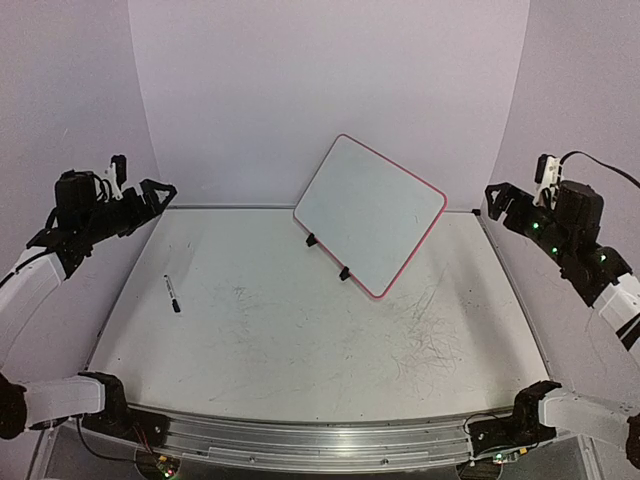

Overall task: Write a sentence on the whiteboard
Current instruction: Move the whiteboard to the center of the board.

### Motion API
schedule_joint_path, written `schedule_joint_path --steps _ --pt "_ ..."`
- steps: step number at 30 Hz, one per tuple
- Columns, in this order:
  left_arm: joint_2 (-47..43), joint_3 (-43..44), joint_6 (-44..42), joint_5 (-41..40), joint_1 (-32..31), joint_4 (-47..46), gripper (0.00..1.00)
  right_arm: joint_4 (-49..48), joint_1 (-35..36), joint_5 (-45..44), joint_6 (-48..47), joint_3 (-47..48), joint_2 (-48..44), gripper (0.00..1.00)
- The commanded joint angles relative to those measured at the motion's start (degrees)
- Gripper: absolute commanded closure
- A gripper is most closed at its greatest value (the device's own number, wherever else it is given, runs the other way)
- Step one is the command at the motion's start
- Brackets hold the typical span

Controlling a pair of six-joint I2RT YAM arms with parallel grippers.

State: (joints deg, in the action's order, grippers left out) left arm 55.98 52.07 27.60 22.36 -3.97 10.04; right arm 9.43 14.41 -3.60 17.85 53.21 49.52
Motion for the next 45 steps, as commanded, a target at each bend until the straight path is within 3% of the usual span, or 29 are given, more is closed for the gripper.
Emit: schedule_joint_path --steps 1,8,13,21,30,36,40,45 --pt "2.69 -0.03 -0.88 9.85 0.01 -1.96 0.01 -1.07 0.44 0.04 1.42 -0.88 -0.09 0.02" --pt "4.64 -1.5 -2.14 10.63 -0.32 -1.97 0.01 -4.66 0.61 5.07 4.87 -4.61 0.5 0.02" --pt "5.83 -1.65 -4.0 12.65 -0.34 -1.96 0.01 -5.81 1.59 10.23 9.15 -5.34 5.89 0.02" --pt "10.06 -0.26 -8.13 10.6 -0.34 -0.22 0.01 -10.53 15.55 7.75 16.51 -2.53 20.43 0.02" --pt "10.56 2.39 -11.04 10.26 -0.34 5.97 0.01 -13.12 29.24 7.62 21.09 8.88 39.37 0.02" --pt "7.76 2.11 -14.84 2.65 -0.34 8.65 0.01 -13.75 31.79 10.54 25.59 17.26 51.85 0.02" --pt "4.76 -0.25 -16.42 -4.84 -0.34 8.72 0.01 -13.62 31.81 6.0 31.2 19.34 55.62 0.02" --pt "3.93 -0.83 -17.44 -5.85 -1.84 9.08 0.01 -9.92 31.8 -6.02 41.42 20.43 57.63 0.02"
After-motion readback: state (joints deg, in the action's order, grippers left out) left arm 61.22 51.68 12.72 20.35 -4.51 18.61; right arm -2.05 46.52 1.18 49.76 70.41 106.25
